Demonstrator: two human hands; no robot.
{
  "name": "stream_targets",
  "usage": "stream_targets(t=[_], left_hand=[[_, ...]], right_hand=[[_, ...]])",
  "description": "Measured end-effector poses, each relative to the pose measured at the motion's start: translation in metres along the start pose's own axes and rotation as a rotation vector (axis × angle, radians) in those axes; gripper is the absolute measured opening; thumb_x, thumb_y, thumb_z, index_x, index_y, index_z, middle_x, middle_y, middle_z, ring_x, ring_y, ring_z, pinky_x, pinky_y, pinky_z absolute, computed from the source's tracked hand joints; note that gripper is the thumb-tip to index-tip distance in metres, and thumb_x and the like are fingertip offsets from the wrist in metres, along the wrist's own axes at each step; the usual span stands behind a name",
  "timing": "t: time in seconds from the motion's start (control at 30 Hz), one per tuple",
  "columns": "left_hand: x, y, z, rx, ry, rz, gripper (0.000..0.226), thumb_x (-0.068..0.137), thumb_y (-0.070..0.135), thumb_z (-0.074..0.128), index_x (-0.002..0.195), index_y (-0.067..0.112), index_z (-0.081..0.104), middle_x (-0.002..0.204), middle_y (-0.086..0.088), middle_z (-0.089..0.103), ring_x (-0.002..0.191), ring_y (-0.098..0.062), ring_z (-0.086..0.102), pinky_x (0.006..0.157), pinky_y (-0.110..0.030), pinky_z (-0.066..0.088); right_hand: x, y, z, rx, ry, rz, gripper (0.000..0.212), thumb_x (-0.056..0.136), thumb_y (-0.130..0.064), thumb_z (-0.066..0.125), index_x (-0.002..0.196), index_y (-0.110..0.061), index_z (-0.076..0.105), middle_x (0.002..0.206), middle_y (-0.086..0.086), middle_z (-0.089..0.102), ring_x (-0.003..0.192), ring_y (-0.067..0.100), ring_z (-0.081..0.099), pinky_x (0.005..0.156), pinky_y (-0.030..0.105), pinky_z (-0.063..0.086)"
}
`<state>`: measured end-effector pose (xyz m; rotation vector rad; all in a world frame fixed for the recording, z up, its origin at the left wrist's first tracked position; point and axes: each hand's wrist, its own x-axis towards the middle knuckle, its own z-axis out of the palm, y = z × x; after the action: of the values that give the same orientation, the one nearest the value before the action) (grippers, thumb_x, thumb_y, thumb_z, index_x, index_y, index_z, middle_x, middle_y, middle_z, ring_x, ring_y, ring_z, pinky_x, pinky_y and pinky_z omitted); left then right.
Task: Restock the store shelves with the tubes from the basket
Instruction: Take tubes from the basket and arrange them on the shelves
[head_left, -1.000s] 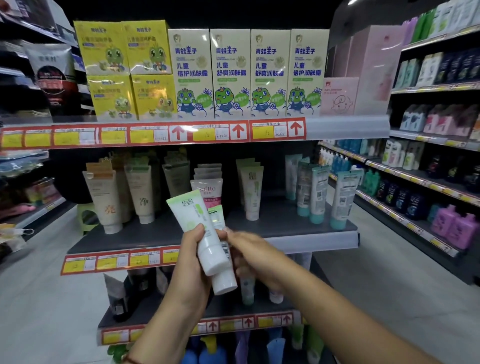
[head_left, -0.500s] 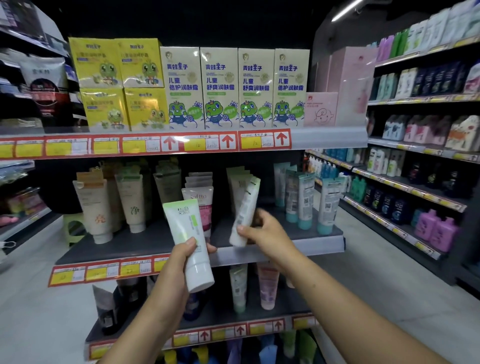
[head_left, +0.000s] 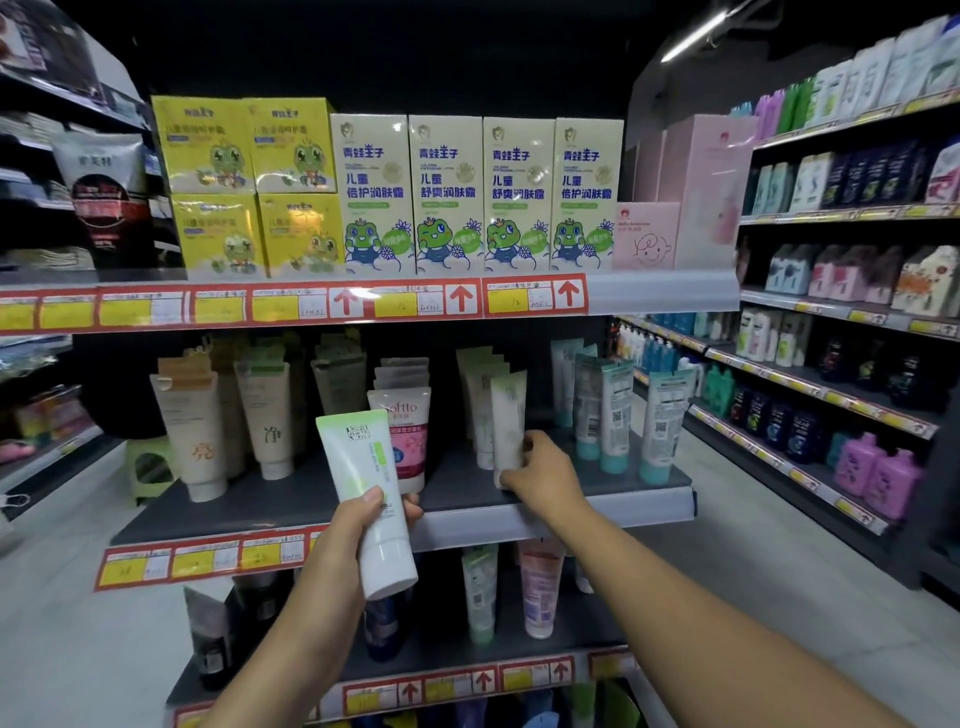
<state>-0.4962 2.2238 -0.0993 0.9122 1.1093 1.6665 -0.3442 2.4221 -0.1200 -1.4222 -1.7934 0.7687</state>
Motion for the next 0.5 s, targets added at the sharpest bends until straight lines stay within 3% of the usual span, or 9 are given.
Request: stream_targets(t=[0.17, 0.3, 0.37, 0.43, 0.5], left_hand=[[0.006, -0.003, 0.001, 0.004, 0.011, -0.011, 0.032, 0.094, 0.037, 0.054, 0.078, 0.033, 0.081, 0.100, -0.011, 0.073, 0.103, -0.027, 0.060, 0.101, -0.052, 0.043], [0.012, -0.003, 0.008, 0.030, 0.024, 0.002, 0.023, 0.092, 0.038, 0.057, 0.101, 0.023, 0.072, 0.102, -0.012, 0.075, 0.107, -0.030, 0.063, 0.095, -0.049, 0.046], [0.013, -0.001, 0.013, 0.069, 0.019, 0.004, 0.022, 0.091, 0.041, 0.059, 0.093, 0.027, 0.076, 0.103, -0.011, 0.075, 0.106, -0.029, 0.065, 0.099, -0.051, 0.046], [0.015, 0.000, 0.017, 0.119, -0.008, 0.007, 0.026, 0.079, 0.049, 0.059, 0.081, 0.034, 0.081, 0.103, -0.008, 0.075, 0.102, -0.027, 0.065, 0.095, -0.048, 0.048], [0.021, -0.003, 0.017, 0.161, -0.040, 0.011, 0.030, 0.078, 0.051, 0.063, 0.091, 0.031, 0.081, 0.107, -0.004, 0.076, 0.101, -0.022, 0.069, 0.090, -0.040, 0.051]], right_hand=[[0.004, 0.000, 0.012, -0.055, 0.048, -0.021, 0.037, 0.077, -0.019, 0.075, 0.108, -0.013, 0.056, 0.109, 0.007, 0.068, 0.098, 0.026, 0.064, 0.074, 0.030, 0.049], [0.006, -0.004, 0.017, -0.102, 0.072, -0.021, 0.041, 0.077, -0.025, 0.077, 0.109, -0.013, 0.055, 0.110, 0.007, 0.068, 0.099, 0.029, 0.064, 0.073, 0.033, 0.050], [0.007, -0.003, 0.020, -0.109, 0.070, -0.013, 0.044, 0.076, -0.028, 0.078, 0.110, -0.014, 0.054, 0.110, 0.006, 0.067, 0.099, 0.029, 0.064, 0.071, 0.033, 0.049], [0.005, -0.001, 0.020, -0.072, 0.088, -0.016, 0.054, 0.072, -0.034, 0.079, 0.116, -0.017, 0.054, 0.111, 0.004, 0.066, 0.102, 0.027, 0.063, 0.077, 0.038, 0.053], [-0.006, 0.000, 0.016, -0.008, 0.189, -0.087, 0.061, 0.073, -0.039, 0.078, 0.125, -0.018, 0.054, 0.116, 0.001, 0.060, 0.108, 0.021, 0.058, 0.088, 0.039, 0.052]])
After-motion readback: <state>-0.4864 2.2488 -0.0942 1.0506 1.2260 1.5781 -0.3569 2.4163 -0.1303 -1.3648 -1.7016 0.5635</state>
